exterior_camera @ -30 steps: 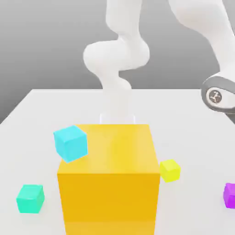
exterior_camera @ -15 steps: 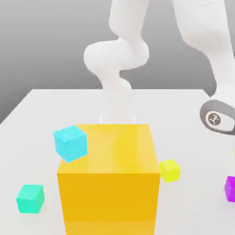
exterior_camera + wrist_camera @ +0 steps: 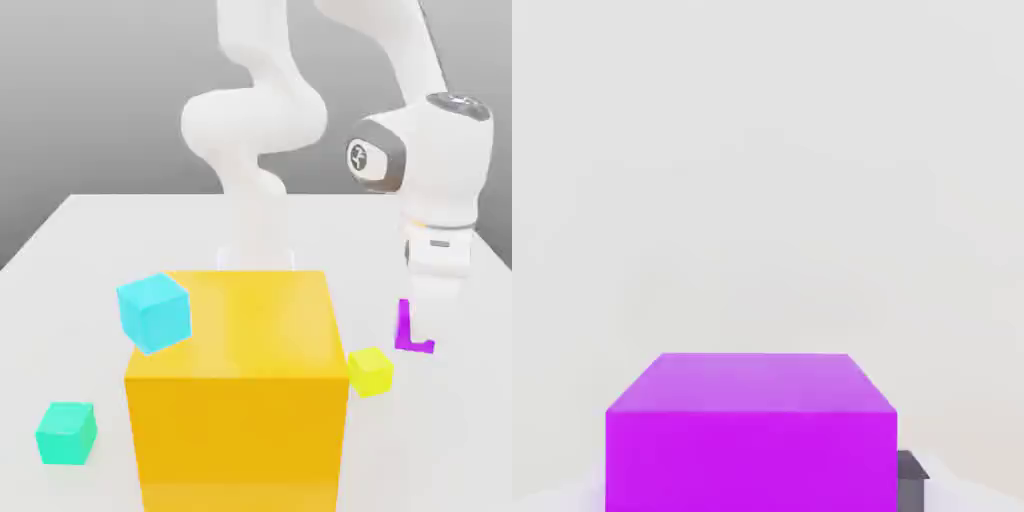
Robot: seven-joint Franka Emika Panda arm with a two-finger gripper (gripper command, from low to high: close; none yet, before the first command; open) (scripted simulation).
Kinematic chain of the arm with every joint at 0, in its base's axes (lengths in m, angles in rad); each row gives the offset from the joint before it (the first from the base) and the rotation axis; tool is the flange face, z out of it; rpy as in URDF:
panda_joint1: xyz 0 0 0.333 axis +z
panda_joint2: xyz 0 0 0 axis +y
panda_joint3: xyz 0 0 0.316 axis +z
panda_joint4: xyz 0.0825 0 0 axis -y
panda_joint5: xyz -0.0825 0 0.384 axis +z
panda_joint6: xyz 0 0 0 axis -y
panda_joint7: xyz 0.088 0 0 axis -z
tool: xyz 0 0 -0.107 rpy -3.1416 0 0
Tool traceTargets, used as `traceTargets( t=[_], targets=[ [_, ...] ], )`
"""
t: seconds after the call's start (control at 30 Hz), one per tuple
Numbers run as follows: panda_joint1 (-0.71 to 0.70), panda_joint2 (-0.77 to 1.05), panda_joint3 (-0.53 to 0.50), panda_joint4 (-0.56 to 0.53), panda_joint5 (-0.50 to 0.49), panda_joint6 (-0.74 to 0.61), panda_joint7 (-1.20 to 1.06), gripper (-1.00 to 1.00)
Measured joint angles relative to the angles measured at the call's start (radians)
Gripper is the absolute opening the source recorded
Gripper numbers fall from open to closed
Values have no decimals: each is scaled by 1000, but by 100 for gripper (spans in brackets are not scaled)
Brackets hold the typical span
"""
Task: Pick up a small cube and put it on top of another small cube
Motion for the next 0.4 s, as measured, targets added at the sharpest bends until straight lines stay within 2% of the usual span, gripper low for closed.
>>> traceTargets(
  t=[0.07, 0.13, 0.3, 0.33, 0.4],
  targets=[
    [8, -35, -16, -53, 21, 18, -23, -100],
    [4, 12, -15, -64, 16, 75, -23, -100],
    [-21, 186, -18, -61, -60, 245, 29, -100],
    [-17, 212, -27, -60, -77, 269, 41, 100],
    [-19, 212, -27, -60, -77, 269, 41, 100]
  ],
)
